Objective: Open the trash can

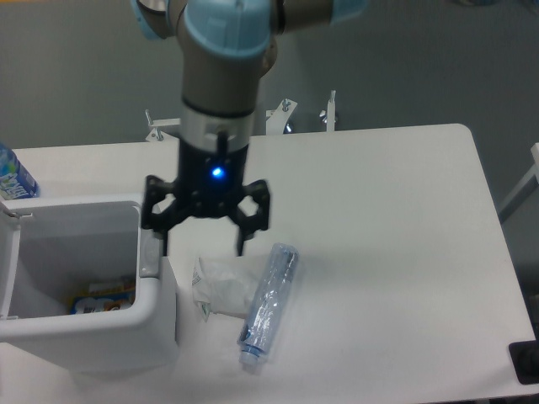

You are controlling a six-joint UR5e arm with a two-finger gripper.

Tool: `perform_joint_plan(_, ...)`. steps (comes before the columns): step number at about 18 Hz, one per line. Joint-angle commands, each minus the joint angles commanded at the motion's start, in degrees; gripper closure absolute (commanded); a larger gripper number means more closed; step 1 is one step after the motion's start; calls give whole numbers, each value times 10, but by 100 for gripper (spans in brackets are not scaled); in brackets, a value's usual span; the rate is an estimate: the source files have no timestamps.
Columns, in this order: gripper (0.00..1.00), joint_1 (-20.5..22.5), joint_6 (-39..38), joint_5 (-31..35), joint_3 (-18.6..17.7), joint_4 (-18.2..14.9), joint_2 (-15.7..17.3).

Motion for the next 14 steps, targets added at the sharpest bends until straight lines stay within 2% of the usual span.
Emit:
perform_joint_plan(2,0,16,17,62,2,-3,6)
perform_joint_plan(3,0,22,34,69,2,-7,11)
perform_joint_plan(5,0,35,93,74,-7,-15,18)
perform_joint_plan(10,0,100,277,76,-14,-103,40)
perform_joint_plan(14,0,146,425,76,-19,-113,47)
